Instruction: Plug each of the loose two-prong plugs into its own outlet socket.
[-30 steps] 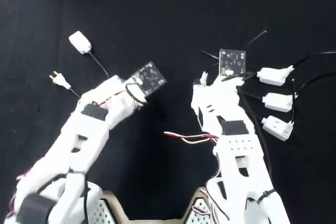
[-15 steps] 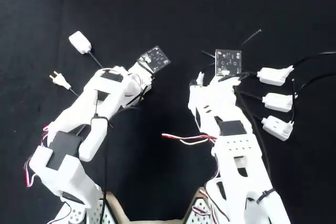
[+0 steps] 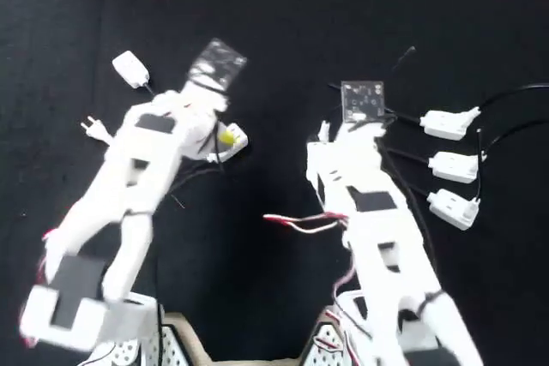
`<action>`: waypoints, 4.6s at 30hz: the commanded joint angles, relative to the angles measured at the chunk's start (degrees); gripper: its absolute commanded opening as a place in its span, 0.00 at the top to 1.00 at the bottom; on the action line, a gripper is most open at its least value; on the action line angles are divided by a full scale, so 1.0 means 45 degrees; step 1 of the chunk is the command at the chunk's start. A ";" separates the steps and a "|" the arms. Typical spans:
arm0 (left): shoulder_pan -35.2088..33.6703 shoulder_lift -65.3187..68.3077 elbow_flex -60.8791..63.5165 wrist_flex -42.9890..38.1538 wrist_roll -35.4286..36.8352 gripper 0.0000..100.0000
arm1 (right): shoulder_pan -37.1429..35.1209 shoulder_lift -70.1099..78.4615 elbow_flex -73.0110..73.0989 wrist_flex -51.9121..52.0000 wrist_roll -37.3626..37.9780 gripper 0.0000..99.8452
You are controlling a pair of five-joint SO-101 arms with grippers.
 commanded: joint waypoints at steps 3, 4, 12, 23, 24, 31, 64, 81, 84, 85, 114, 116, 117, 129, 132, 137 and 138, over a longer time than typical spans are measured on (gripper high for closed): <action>-0.2276 -0.5040 0.2569 -0.0254 0.2188 0.70 | -0.0860 0.2940 -0.2745 -0.0469 0.0020 0.99; -0.2862 -0.5744 0.3057 -0.0039 0.2696 0.70 | -0.1074 0.3448 -0.3155 -0.0606 0.0020 0.99; -0.5206 -0.9026 0.6984 -0.0020 0.3204 0.70 | -0.3145 0.5949 -0.2569 -0.6427 0.1680 0.99; -0.6965 -0.9201 0.9426 -0.0664 0.0860 0.70 | -0.4845 0.9270 -0.2569 -1.2972 0.3888 0.99; -0.6965 -0.9182 0.9465 -0.0645 0.0664 0.70 | -0.5040 0.9719 -0.2706 -1.3363 0.4278 0.99; -0.6926 -0.9201 0.9700 -0.0742 0.0059 0.70 | -0.4962 1.0872 -0.2471 -1.5238 0.4825 0.99; -0.6867 -0.9084 1.0188 -0.1485 -0.0645 0.70 | -0.4024 0.8469 -0.2374 -1.1057 0.0176 0.99; -0.6867 -0.9182 1.0325 -0.1543 -0.0645 0.70 | -0.4747 0.9524 -0.2686 -1.1096 0.2090 0.99; -0.6847 -0.9162 1.0325 -0.1582 -0.0645 0.70 | -0.4747 0.9426 -0.2608 -1.1116 0.2071 0.99; -0.6847 -0.9162 1.0325 -0.1563 -0.0645 0.70 | -0.4767 0.9426 -0.2589 -1.1116 0.2071 0.99; -0.6867 -0.9162 1.0344 -0.1543 -0.0645 0.70 | -0.4708 0.9426 -0.2159 -1.1057 0.4493 0.89; -0.6867 -0.9162 1.0344 -0.1543 -0.0645 0.70 | -0.4708 0.9348 -0.2042 -1.1096 0.4493 0.83; -0.6867 -0.9162 1.0344 -0.1543 -0.0645 0.70 | -0.4708 0.9211 -0.2022 -1.1038 0.4493 0.81; -0.6847 -0.9162 1.0344 -0.1543 -0.0645 0.70 | -0.4786 0.8234 -0.1397 -1.1057 0.4474 0.80; -0.6847 -0.9162 1.0344 -0.1543 -0.0645 0.70 | -0.4806 0.8254 -0.1397 -1.1038 0.4161 0.80; -0.6847 -0.9162 1.0344 -0.1543 -0.0645 0.70 | -0.4786 0.8234 -0.1377 -1.1018 0.3770 0.80; -0.6847 -0.9162 1.0344 -0.1543 -0.0645 0.70 | -0.4786 0.8234 -0.1377 -1.1018 0.3770 0.80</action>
